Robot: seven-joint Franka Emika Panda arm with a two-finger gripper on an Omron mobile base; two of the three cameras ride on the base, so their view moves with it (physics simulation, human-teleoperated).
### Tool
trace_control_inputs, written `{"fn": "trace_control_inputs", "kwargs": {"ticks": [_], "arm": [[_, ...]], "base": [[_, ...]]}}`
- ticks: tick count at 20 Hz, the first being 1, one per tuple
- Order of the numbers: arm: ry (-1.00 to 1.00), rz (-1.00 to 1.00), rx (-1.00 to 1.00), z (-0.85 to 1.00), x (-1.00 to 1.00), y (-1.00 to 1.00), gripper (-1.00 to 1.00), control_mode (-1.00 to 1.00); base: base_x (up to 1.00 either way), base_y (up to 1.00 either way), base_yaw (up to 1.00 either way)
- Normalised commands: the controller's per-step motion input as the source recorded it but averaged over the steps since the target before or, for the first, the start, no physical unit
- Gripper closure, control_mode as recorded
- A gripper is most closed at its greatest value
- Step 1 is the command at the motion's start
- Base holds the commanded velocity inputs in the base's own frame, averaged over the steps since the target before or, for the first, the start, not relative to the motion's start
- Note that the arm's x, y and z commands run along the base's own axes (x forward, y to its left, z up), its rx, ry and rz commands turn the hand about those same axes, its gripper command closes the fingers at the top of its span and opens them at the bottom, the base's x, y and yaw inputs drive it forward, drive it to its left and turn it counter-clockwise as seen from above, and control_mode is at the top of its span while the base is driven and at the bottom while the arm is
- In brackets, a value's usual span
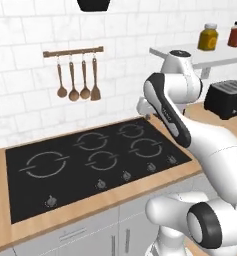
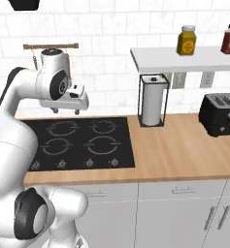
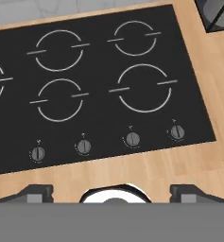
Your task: Take a straw from the drawer in front and place it inside the glass cup on the dining counter.
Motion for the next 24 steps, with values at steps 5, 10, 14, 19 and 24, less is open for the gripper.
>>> {"fn": "trace_control_inputs", "kwargs": {"ticks": [5, 10, 14, 19, 24], "arm": [[0.0, 0.0, 0.0, 0.0, 0.0, 0.0, -1.0, 1.0], [0.0, 0.0, 0.0, 0.0, 0.0, 0.0, -1.0, 1.0], [0.0, 0.0, 0.0, 0.0, 0.0, 0.0, -1.0, 1.0], [0.0, 0.0, 0.0, 0.0, 0.0, 0.0, -1.0, 1.0], [0.0, 0.0, 0.0, 0.0, 0.0, 0.0, -1.0, 1.0]], "base": [[-0.21, 0.6, -0.57], [-0.22, 0.56, -0.54], [-0.2, 0.33, -0.21], [-0.17, 0.45, -0.31], [-0.15, 0.45, -0.41]]}}
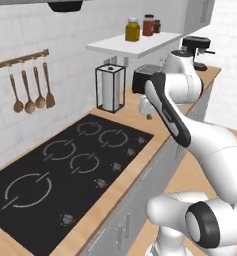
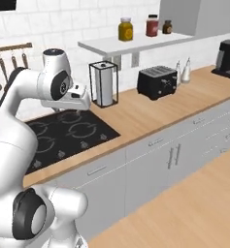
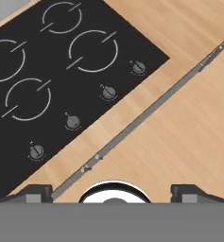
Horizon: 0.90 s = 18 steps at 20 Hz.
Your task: Take a straw from the drawer in front and place it inside the glass cup on the dining counter.
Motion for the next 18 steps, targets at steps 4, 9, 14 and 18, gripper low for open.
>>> {"fn": "trace_control_inputs", "kwargs": {"ticks": [4, 9, 14, 18], "arm": [[0.0, 0.0, 0.0, 0.0, 0.0, 0.0, -1.0, 1.0], [0.0, 0.0, 0.0, 0.0, 0.0, 0.0, -1.0, 1.0], [0.0, 0.0, 0.0, 0.0, 0.0, 0.0, -1.0, 1.0], [0.0, 0.0, 0.0, 0.0, 0.0, 0.0, -1.0, 1.0]], "base": [[-0.01, 0.47, -0.48], [0.01, 0.4, -0.45], [0.0, 0.37, -0.21], [-0.04, 0.34, -0.05]]}}
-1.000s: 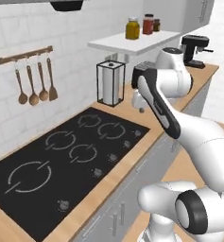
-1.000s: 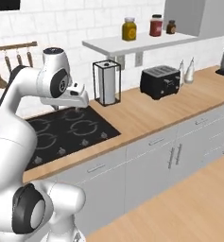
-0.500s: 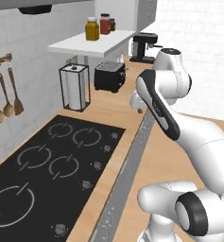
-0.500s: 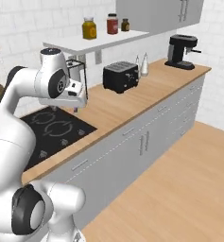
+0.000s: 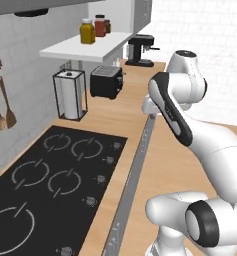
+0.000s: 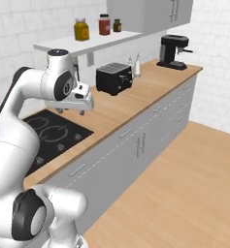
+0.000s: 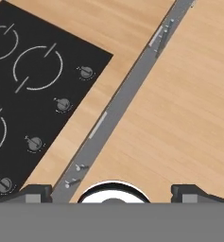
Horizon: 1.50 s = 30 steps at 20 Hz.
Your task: Take a straw from the drawer in front and place it inside the glass cup on the dining counter.
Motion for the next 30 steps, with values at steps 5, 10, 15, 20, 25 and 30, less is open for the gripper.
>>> {"fn": "trace_control_inputs", "kwargs": {"ticks": [5, 10, 15, 20, 25, 30], "arm": [[0.0, 0.0, 0.0, 0.0, 0.0, 0.0, -1.0, 1.0], [0.0, 0.0, 0.0, 0.0, 0.0, 0.0, -1.0, 1.0], [0.0, 0.0, 0.0, 0.0, 0.0, 0.0, -1.0, 1.0], [0.0, 0.0, 0.0, 0.0, 0.0, 0.0, -1.0, 1.0], [0.0, 0.0, 0.0, 0.0, 0.0, 0.0, -1.0, 1.0], [0.0, 0.0, 0.0, 0.0, 0.0, 0.0, -1.0, 1.0]], "base": [[-0.11, 0.42, -0.07], [-0.18, 0.43, -0.1], [-0.33, 0.36, -0.11], [-0.37, 0.18, -0.15], [-0.25, 0.16, -0.13], [0.03, 0.2, -0.1]]}}
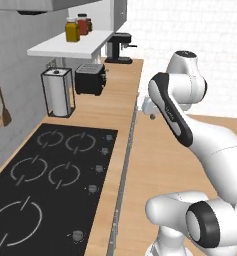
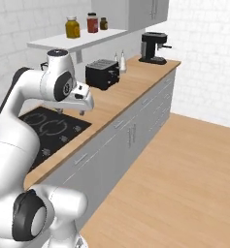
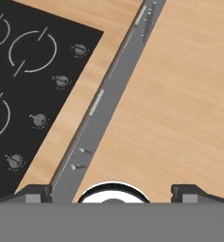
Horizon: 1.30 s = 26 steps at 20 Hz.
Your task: Take a straw from the drawer in front and place it inside the glass cup on the dining counter.
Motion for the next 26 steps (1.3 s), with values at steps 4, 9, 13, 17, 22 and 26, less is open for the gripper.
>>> {"fn": "trace_control_inputs", "kwargs": {"ticks": [4, 9, 13, 17, 22, 26], "arm": [[0.0, 0.0, 0.0, 0.0, 0.0, 0.0, -1.0, 1.0], [0.0, 0.0, 0.0, 0.0, 0.0, 0.0, -1.0, 1.0], [0.0, 0.0, 0.0, 0.0, 0.0, 0.0, -1.0, 1.0], [0.0, 0.0, 0.0, 0.0, 0.0, 0.0, -1.0, 1.0], [0.01, 0.0, 0.0, -0.02, 0.0, 0.02, -1.0, -1.0], [0.04, -0.01, 0.01, -0.48, 0.18, -0.15, -1.0, -1.0]], "base": [[0.24, 0.2, -0.09], [0.32, 0.29, -0.08], [0.46, 0.12, 0.01], [0.34, 0.0, 0.04], [0.1, 0.05, 0.01], [0.0, 0.0, 0.0]]}}
